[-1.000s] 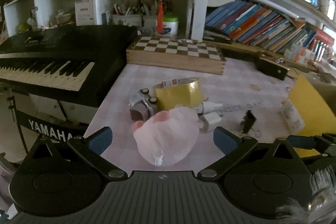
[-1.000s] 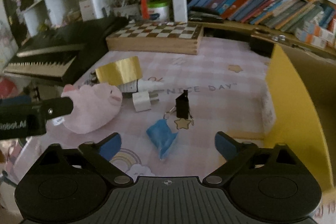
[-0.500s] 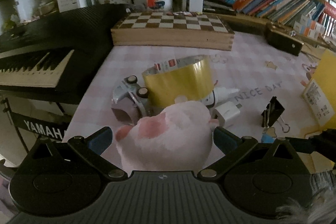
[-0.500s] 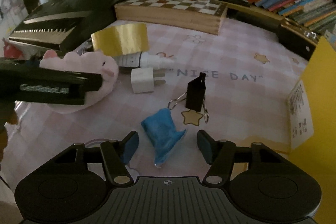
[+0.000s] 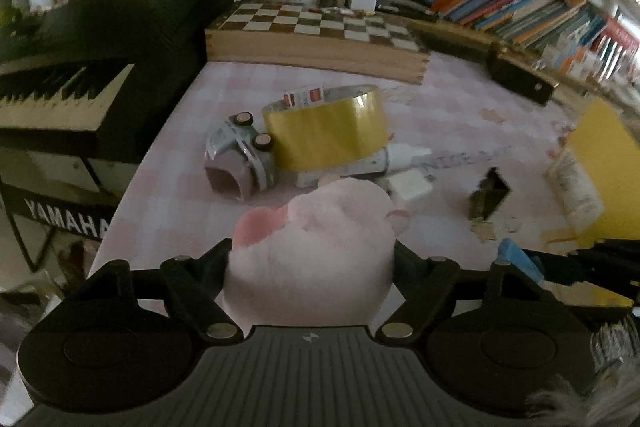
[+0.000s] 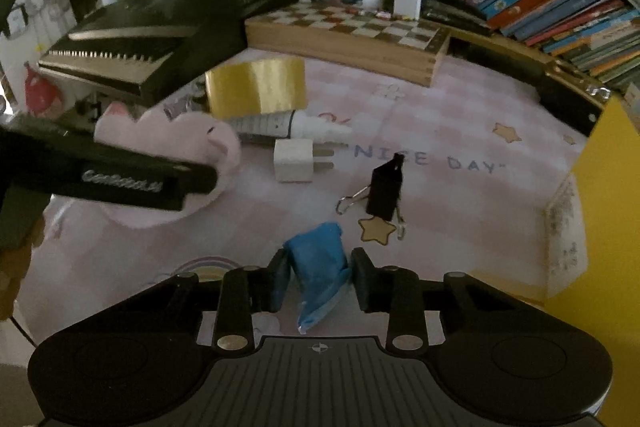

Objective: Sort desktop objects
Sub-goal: 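Grasp the pink plush pig with the left tool while the right tool grasps the blue cloth, then carry the pig and blue cloth in both tools toward the yellow box, then lower the pig into the box and open the left tool while the right tool releases the cloth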

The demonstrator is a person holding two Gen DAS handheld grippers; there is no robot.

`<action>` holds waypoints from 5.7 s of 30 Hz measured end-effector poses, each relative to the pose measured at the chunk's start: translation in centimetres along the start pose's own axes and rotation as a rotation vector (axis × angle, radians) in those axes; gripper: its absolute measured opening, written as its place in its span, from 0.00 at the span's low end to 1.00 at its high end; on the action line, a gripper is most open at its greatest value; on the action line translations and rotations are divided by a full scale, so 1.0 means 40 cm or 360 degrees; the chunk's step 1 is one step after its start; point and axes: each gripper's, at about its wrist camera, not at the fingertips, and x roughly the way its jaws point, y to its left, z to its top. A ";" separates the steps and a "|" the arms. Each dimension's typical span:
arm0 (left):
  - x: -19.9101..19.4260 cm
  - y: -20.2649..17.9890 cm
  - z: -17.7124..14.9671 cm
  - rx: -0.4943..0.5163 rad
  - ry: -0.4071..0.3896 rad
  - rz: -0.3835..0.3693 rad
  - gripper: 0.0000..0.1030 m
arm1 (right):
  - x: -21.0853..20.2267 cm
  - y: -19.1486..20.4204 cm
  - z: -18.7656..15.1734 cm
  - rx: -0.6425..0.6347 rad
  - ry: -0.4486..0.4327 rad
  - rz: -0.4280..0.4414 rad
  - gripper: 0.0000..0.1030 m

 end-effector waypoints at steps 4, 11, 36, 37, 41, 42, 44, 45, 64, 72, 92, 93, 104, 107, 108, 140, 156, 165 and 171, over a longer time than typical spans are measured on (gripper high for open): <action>-0.086 -0.006 -0.012 -0.0009 -0.0074 -0.0099 0.75 | -0.059 -0.007 -0.001 0.0094 -0.0052 -0.0003 0.32; -0.231 -0.003 -0.042 -0.0073 -0.0141 -0.0261 0.75 | -0.186 0.015 -0.023 0.0171 -0.0151 0.0003 0.32; -0.446 -0.045 -0.298 0.0084 0.0004 -0.0648 0.75 | -0.474 0.121 -0.321 0.0557 -0.0157 -0.0352 0.32; -0.449 -0.051 -0.305 0.0099 0.0012 -0.0667 0.75 | -0.484 0.122 -0.333 0.0572 -0.0158 -0.0370 0.32; -0.463 -0.082 -0.333 0.0176 0.0037 -0.0745 0.75 | -0.519 0.120 -0.379 0.0648 -0.0151 -0.0441 0.32; -0.465 -0.089 -0.337 0.0194 0.0046 -0.0762 0.75 | -0.526 0.118 -0.389 0.0669 -0.0150 -0.0457 0.32; -0.470 -0.105 -0.343 0.0232 0.0057 -0.0792 0.75 | -0.543 0.113 -0.409 0.0712 -0.0152 -0.0490 0.32; -0.472 -0.112 -0.345 0.0249 0.0059 -0.0805 0.76 | -0.549 0.111 -0.417 0.0730 -0.0155 -0.0504 0.32; -0.460 -0.289 -0.357 0.0478 0.0155 -0.1006 0.76 | -0.633 0.032 -0.513 0.0946 -0.0144 -0.0682 0.32; -0.440 -0.376 -0.340 0.0535 0.0165 -0.1011 0.76 | -0.639 -0.049 -0.520 0.0977 -0.0148 -0.0665 0.32; -0.374 -0.593 -0.288 0.0469 0.0128 -0.0900 0.76 | -0.616 -0.314 -0.477 0.0861 -0.0139 -0.0524 0.32; -0.371 -0.603 -0.285 0.0461 0.0121 -0.0892 0.76 | -0.613 -0.326 -0.475 0.0846 -0.0139 -0.0512 0.32; -0.368 -0.685 -0.207 0.0364 -0.0040 -0.0797 0.76 | -0.607 -0.457 -0.401 0.0637 -0.0250 -0.0390 0.32; -0.375 -0.702 -0.161 0.0351 -0.0117 -0.0784 0.76 | -0.612 -0.499 -0.358 0.0559 -0.0322 -0.0359 0.32; -0.376 -0.709 -0.145 0.0353 -0.0143 -0.0778 0.76 | -0.613 -0.511 -0.341 0.0521 -0.0349 -0.0351 0.32; 0.096 -0.902 0.138 0.0761 0.0077 -0.0236 0.79 | -0.117 -0.648 -0.052 -0.0960 0.0205 -0.0223 0.32; 0.119 -0.909 0.141 0.0768 0.0130 -0.0184 0.86 | -0.072 -0.636 -0.035 -0.1075 0.0298 -0.0221 0.35; 0.004 -0.874 0.156 0.0691 -0.0113 -0.0244 0.98 | -0.153 -0.647 -0.032 -0.0921 0.0148 -0.0200 0.54; -0.125 -0.831 0.158 0.0560 -0.0324 -0.0243 1.00 | -0.279 -0.668 -0.028 -0.0695 -0.0077 -0.0233 0.60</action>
